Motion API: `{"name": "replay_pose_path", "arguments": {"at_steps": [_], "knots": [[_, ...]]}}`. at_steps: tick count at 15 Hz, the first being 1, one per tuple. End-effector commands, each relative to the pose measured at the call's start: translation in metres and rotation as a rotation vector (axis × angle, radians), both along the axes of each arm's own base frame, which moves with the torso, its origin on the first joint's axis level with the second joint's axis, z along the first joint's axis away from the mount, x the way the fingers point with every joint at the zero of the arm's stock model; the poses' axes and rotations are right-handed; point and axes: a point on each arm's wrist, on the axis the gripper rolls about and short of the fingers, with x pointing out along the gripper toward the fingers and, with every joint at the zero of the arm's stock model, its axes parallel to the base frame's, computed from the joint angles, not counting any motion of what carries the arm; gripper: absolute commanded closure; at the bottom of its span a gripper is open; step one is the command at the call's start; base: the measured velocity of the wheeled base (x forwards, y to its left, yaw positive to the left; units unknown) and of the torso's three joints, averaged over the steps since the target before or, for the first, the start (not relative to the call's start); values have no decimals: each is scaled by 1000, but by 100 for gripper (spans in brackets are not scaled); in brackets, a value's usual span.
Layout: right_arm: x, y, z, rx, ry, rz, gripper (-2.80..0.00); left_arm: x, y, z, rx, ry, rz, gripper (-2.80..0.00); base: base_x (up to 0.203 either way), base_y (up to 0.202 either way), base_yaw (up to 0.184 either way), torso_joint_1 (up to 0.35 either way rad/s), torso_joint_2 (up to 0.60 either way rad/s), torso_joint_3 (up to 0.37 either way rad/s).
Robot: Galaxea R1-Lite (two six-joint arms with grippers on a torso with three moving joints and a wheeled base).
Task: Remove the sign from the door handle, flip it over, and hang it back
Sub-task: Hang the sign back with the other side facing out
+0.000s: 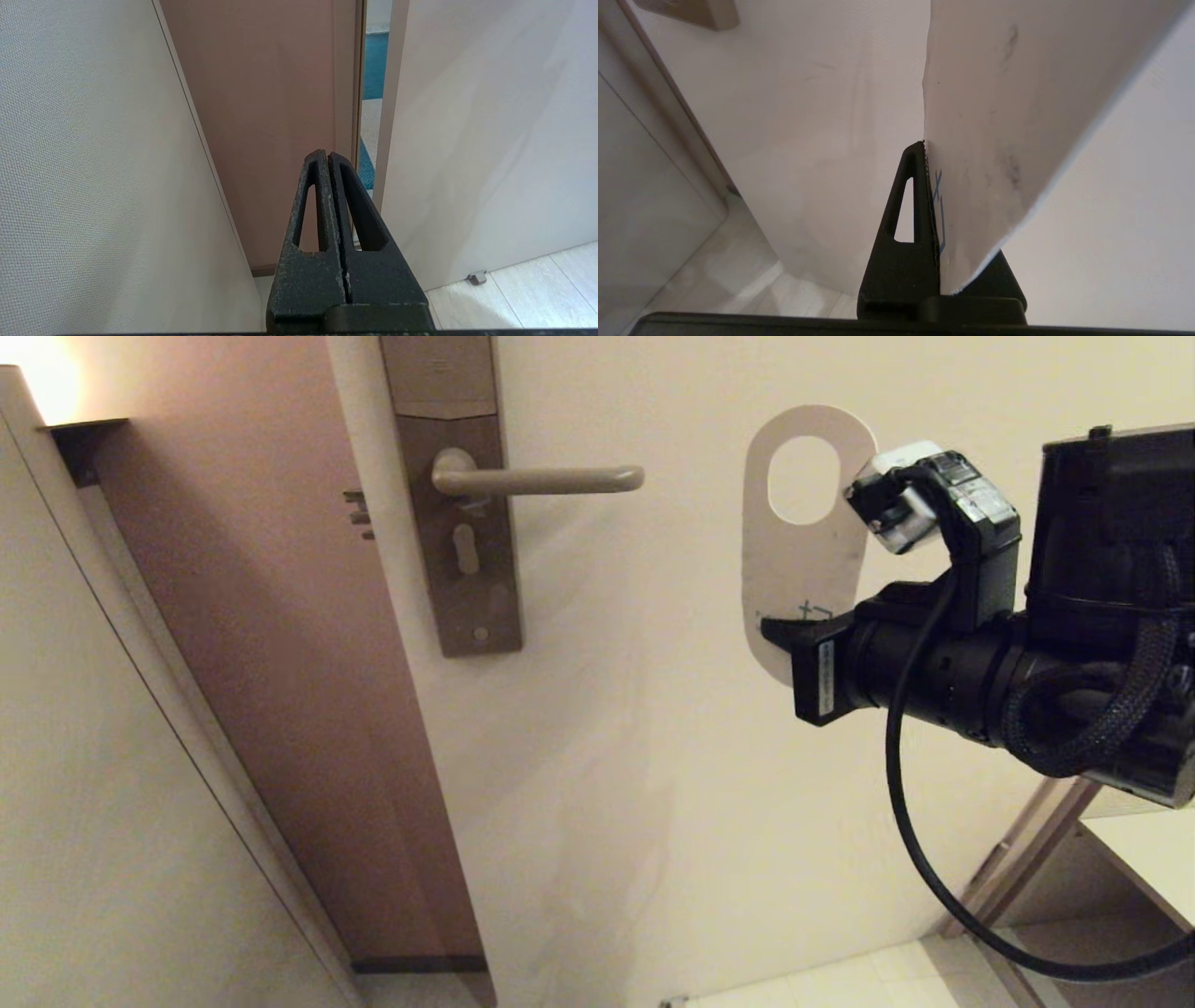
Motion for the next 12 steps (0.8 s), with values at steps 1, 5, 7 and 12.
{"name": "replay_pose_path", "arguments": {"at_steps": [1, 5, 7, 12], "knots": [[5, 10, 1, -11, 11, 11, 0, 0, 0, 0, 1, 0, 0, 0, 0, 0, 0, 0, 0, 0], [10, 27, -1, -7, 45, 25, 0, 0, 0, 0, 1, 1, 0, 0, 0, 0, 0, 0, 0, 0], [14, 33, -1, -13, 42, -2, 0, 0, 0, 0, 1, 0, 0, 0, 0, 0, 0, 0, 0, 0], [23, 54, 2, 8, 24, -33, 0, 0, 0, 0, 1, 1, 0, 0, 0, 0, 0, 0, 0, 0]]}}
